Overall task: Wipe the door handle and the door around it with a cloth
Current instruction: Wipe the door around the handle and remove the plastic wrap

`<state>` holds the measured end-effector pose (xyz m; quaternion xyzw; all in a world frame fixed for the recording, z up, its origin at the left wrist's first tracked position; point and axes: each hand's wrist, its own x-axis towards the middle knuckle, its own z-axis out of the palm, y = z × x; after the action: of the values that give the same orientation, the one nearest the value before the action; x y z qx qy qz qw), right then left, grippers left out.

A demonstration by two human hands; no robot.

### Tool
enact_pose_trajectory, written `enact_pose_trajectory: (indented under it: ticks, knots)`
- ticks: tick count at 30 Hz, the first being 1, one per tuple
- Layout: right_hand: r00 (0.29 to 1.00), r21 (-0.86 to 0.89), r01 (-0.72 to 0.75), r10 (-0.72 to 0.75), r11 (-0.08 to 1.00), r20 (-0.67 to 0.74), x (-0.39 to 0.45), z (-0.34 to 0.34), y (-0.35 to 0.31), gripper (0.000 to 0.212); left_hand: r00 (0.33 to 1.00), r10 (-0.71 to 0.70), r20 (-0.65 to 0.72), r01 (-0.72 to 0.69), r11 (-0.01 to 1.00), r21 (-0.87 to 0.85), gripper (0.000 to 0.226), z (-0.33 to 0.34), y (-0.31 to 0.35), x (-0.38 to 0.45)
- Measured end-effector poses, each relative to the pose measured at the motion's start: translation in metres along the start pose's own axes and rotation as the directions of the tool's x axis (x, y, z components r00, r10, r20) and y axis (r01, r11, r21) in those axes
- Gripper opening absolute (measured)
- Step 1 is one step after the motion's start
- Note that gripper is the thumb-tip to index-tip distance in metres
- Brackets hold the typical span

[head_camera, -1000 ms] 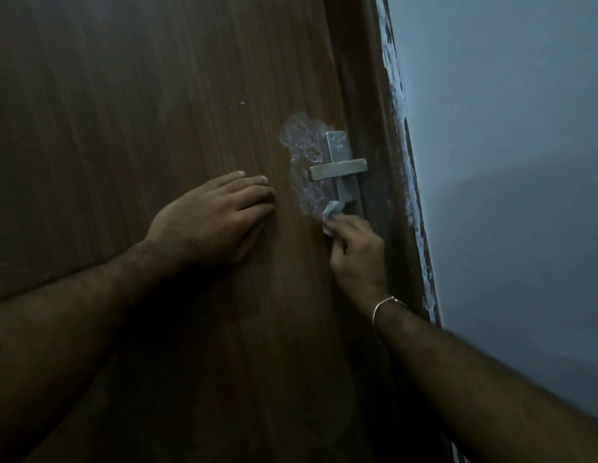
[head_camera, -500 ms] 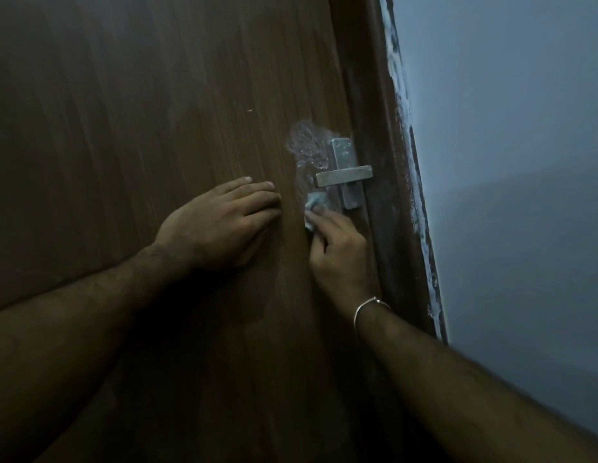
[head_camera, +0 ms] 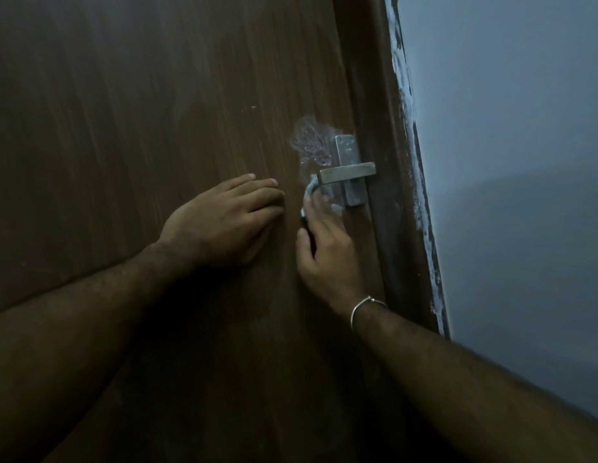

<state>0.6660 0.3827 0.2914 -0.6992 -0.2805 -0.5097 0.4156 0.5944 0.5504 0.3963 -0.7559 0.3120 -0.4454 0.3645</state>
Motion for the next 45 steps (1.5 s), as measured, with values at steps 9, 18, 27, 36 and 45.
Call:
enact_pose_trajectory:
  ticks: [9,18,27,36,45]
  knots:
    - [1.0,0.0,-0.001,0.001,1.0,0.016,-0.007,-0.007,0.011,0.052,1.0,-0.008,0.027,0.008,1.0,0.004,0.05,-0.005,0.003,0.001]
    - [0.999,-0.06,-0.045,0.044,0.997,-0.006,0.001,-0.003,0.002,0.055,1.0,-0.02,0.006,0.02,1.0,0.006,0.046,-0.002,0.001,0.001]
    - [0.992,-0.051,0.128,-0.128,0.99,0.018,0.008,0.008,-0.009,0.055,1.0,-0.014,0.009,0.014,1.0,-0.007,0.049,-0.004,0.002,0.001]
    - [1.0,0.027,0.02,-0.019,0.999,-0.024,0.028,0.007,-0.019,0.055,0.997,-0.032,0.075,0.03,0.999,0.025,0.052,-0.01,0.003,0.002]
    - [0.999,0.049,0.033,-0.033,0.998,-0.002,0.051,0.008,-0.044,0.052,0.99,-0.143,-0.009,0.143,0.984,0.103,0.048,-0.006,0.006,0.001]
